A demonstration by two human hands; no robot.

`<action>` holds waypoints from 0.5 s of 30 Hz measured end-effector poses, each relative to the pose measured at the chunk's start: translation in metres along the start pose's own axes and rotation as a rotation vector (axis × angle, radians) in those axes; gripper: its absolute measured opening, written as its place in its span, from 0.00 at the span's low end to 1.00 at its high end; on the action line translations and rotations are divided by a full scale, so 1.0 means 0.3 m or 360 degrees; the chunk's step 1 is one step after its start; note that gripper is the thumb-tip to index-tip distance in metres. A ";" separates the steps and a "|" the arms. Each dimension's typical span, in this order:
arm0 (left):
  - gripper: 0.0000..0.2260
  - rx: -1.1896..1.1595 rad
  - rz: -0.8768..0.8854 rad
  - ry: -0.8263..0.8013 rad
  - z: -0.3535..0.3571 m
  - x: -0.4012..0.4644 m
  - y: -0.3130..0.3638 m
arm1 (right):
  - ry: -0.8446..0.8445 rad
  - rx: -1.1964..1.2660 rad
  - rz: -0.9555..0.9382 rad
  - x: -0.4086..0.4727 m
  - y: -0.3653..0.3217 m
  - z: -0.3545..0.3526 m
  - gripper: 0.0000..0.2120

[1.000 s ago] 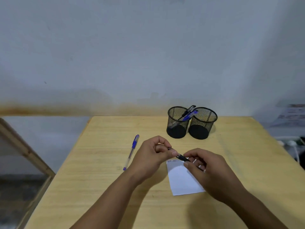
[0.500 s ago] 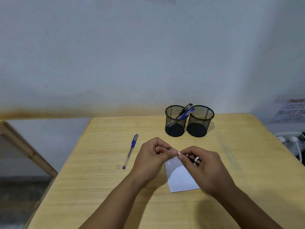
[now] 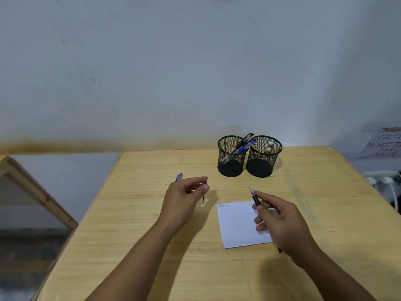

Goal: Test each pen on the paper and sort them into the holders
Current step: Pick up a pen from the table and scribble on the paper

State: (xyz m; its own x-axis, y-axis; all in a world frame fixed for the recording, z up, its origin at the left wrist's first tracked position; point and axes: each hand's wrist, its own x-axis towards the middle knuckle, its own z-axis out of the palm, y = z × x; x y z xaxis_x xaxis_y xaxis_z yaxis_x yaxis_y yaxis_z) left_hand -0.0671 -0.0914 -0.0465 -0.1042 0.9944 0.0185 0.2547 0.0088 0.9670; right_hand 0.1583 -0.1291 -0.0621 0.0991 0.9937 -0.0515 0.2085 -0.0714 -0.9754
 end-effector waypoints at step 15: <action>0.09 0.1614 0.0329 0.0141 0.002 0.061 -0.126 | 0.0009 0.0227 0.0092 -0.007 0.017 0.013 0.12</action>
State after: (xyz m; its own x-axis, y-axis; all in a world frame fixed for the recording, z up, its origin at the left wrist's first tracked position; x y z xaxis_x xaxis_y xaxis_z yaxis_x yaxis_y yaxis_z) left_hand -0.0781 -0.0735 -0.0830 -0.0265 0.9756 0.2179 0.9606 -0.0355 0.2758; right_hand 0.1553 -0.1311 -0.0679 0.1126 0.9878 -0.1077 0.0623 -0.1152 -0.9914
